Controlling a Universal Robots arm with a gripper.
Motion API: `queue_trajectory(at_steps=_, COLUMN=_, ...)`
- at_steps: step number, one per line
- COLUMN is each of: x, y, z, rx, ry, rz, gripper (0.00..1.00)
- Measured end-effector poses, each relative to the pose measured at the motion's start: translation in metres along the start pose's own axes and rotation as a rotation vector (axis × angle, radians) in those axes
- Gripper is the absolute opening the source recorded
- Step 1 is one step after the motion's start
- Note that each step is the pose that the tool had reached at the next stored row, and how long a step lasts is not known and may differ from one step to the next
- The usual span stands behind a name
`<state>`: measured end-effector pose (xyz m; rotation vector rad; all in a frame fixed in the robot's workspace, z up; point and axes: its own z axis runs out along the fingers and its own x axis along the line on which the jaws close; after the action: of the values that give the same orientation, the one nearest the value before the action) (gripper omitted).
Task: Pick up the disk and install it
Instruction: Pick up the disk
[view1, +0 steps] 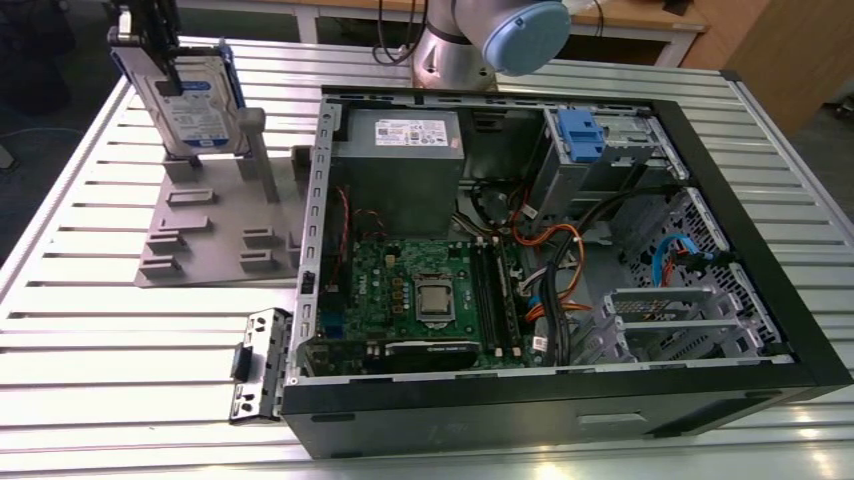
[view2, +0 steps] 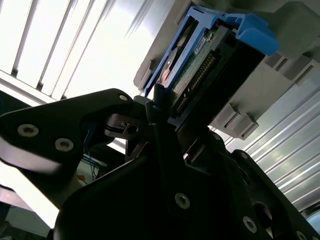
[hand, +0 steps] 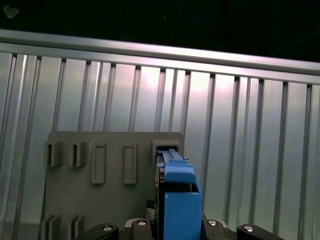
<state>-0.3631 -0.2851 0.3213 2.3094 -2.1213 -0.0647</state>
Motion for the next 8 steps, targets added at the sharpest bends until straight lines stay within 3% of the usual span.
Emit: queue_trajectory(at_steps=8, x=-0.0001, y=0.0002, z=-0.0048, rx=0.0, ry=0.0, rz=0.0, gripper=0.36)
